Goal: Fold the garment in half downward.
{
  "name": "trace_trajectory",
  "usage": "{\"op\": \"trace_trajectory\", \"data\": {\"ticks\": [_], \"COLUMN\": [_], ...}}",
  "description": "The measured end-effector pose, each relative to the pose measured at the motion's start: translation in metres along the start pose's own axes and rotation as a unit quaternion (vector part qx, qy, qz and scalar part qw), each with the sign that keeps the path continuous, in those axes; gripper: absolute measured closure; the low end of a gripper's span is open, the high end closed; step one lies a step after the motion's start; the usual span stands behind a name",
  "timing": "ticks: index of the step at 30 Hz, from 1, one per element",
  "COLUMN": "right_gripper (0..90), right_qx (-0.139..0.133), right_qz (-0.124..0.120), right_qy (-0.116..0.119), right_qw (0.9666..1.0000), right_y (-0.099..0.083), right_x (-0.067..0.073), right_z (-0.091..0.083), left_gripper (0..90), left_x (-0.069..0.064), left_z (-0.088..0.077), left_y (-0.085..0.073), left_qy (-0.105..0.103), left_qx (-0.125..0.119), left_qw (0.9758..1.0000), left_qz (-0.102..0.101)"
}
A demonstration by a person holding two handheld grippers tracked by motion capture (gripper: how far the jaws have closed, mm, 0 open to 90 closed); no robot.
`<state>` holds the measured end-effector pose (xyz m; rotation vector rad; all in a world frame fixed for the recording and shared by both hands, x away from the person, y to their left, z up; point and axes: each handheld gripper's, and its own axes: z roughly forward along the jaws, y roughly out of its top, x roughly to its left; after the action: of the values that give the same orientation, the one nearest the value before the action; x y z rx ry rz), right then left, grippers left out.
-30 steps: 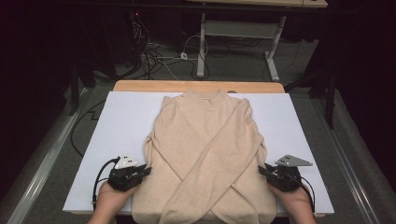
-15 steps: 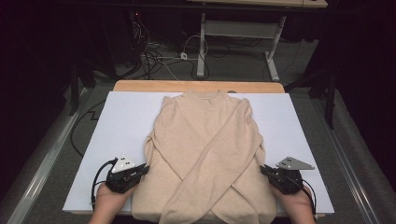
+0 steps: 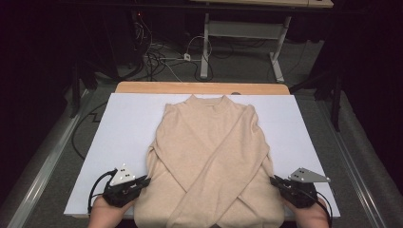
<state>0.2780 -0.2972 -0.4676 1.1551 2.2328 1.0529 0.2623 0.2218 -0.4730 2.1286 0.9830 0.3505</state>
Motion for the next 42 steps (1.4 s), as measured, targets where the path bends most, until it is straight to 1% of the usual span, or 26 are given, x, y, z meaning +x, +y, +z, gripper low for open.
{"op": "trace_trajectory", "data": {"ticks": [3,8,11,13,15,20,22,24,26,28,30,32,33,35,36,38,40,41,42], "right_gripper": [86.1,86.1,86.0,85.8,85.7,84.2,82.1,77.8,72.5,67.0,61.2,54.8,52.2,48.3,47.0,45.8,45.2,45.0,45.0], "right_qx": [-0.003,-0.004,-0.006,-0.007,-0.007,-0.01,-0.01,-0.014,-0.017,-0.024,-0.033,-0.041,-0.046,-0.054,-0.06,-0.059,-0.058,-0.057,-0.056], "right_qz": [0.003,-0.002,-0.003,0.003,0.01,0.012,0.011,0.014,0.021,0.019,0.02,0.02,0.02,0.027,0.031,0.03,0.029,0.028,0.026], "right_qy": [0.004,0.011,0.016,0.017,0.019,0.023,0.026,0.031,0.036,0.036,0.037,0.035,0.032,0.032,0.03,0.026,0.023,0.021,0.019], "right_qw": [1.0,0.9999,0.9999,0.9998,0.9997,0.9996,0.9996,0.9993,0.999,0.9989,0.9986,0.9984,0.9982,0.9976,0.9973,0.9975,0.9976,0.9978,0.9979], "right_y": [-0.008,-0.016,-0.023,-0.027,-0.029,-0.029,-0.028,-0.027,-0.024,-0.022,-0.02,-0.018,-0.017,-0.014,-0.013,-0.008,-0.002,0.001,0.005], "right_x": [0.004,0.013,0.017,0.018,0.018,0.017,0.017,0.015,0.013,0.012,0.011,0.011,0.01,0.009,0.009,0.006,0.003,0.001,-0.001], "right_z": [-0.006,-0.016,-0.02,-0.021,-0.019,-0.015,-0.014,-0.012,-0.012,-0.012,-0.013,-0.014,-0.015,-0.017,-0.018,-0.018,-0.017,-0.015,-0.014], "left_gripper": [79.8,79.8,79.7,79.7,79.5,78.7,76.9,76.9,73.3,66.0,62.5,53.9,50.0,44.2,41.5,37.4,34.3,33.9,33.5], "left_x": [-0.005,-0.01,-0.011,-0.01,-0.008,-0.008,-0.007,-0.005,-0.004,-0.002,0.0,0.002,0.004,0.007,0.008,0.011,0.017,0.019,0.021], "left_z": [-0.004,-0.011,-0.012,-0.012,-0.011,-0.009,-0.008,-0.008,-0.008,-0.009,-0.011,-0.012,-0.011,-0.012,-0.012,-0.011,-0.008,-0.006,-0.003], "left_y": [-0.006,-0.017,-0.026,-0.03,-0.032,-0.03,-0.03,-0.028,-0.025,-0.022,-0.019,-0.014,-0.012,-0.007,-0.004,0.003,0.012,0.016,0.02], "left_qy": [-0.003,-0.007,-0.009,-0.009,-0.01,-0.012,-0.015,-0.018,-0.019,-0.018,-0.022,-0.013,-0.016,-0.011,-0.01,-0.006,-0.013,-0.011,-0.004], "left_qx": [0.0,0.002,-0.004,-0.008,-0.009,-0.018,-0.023,-0.021,-0.027,-0.033,-0.043,-0.038,-0.039,-0.043,-0.044,-0.047,-0.046,-0.046,-0.047], "left_qw": [1.0,0.9999,0.9999,0.9999,0.9998,0.9996,0.9994,0.9992,0.9989,0.9984,0.9978,0.9978,0.9977,0.9974,0.9974,0.9973,0.9971,0.9974,0.9976], "left_qz": [0.003,0.007,-0.002,-0.007,-0.011,-0.019,-0.022,-0.028,-0.033,-0.042,-0.045,-0.053,-0.053,-0.056,-0.056,-0.055,-0.059,-0.055,-0.052]}}
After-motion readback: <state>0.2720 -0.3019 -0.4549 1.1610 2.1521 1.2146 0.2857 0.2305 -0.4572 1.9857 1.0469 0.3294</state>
